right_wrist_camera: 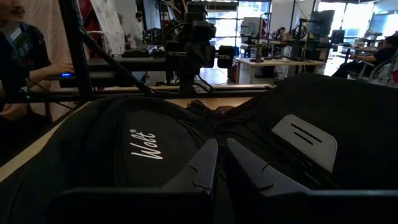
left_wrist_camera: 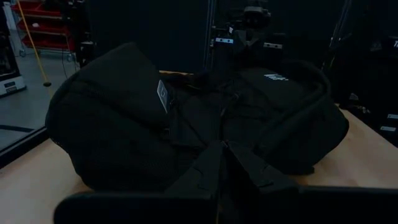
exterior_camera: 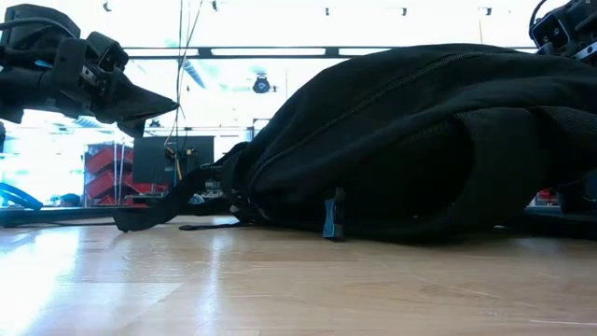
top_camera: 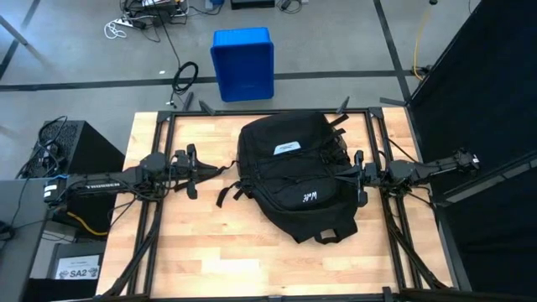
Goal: Unpack backpack
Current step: Return to Home Position
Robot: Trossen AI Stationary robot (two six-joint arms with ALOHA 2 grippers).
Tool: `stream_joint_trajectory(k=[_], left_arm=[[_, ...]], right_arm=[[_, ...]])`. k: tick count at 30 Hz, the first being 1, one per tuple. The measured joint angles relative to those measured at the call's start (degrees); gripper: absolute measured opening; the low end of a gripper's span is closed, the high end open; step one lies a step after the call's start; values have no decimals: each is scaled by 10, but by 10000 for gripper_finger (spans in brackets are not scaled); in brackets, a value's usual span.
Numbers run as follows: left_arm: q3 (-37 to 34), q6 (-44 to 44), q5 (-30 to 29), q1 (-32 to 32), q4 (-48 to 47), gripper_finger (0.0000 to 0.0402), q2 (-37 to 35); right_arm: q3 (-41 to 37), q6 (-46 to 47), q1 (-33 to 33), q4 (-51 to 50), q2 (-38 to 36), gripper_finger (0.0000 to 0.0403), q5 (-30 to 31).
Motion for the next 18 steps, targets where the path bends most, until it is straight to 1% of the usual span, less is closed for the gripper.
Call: stream_joint_trajectory(k=[13,18], left_arm=[[0,0,0,0,0,0,0],[0,0,0,0,0,0,0]], right_arm=[[0,0,0,0,0,18,0],[0,0,0,0,0,16,0]])
